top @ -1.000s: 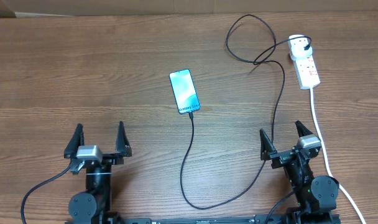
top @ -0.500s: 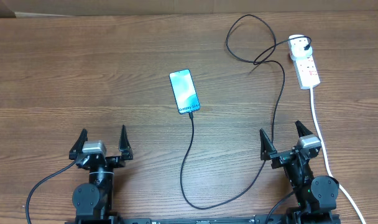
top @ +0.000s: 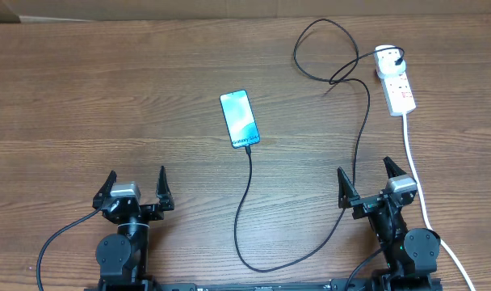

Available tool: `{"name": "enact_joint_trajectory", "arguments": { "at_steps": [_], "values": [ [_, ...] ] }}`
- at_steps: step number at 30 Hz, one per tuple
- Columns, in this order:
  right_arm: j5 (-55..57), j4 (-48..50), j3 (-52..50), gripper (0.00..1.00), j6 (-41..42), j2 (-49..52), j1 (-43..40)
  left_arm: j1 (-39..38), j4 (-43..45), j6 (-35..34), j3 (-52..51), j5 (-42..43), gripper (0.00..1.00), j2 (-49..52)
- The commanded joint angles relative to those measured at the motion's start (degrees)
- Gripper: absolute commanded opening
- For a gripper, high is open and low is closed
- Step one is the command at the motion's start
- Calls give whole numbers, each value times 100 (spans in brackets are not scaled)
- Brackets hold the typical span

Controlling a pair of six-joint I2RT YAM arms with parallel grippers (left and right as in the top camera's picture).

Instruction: Plug charger to phone and switch on socket

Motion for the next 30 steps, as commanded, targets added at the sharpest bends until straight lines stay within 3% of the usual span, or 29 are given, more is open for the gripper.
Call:
{"name": "enact_joint_trajectory", "arguments": {
  "at_steps": [1,30],
  "values": [
    [-22,22,-55,100,15,-68,33,-37,9,243,-26,-72,100,-72],
    [-22,22,-55,100,15,-68,33,-37,-7,420,-24,-31,100,-72]
  ]
}}
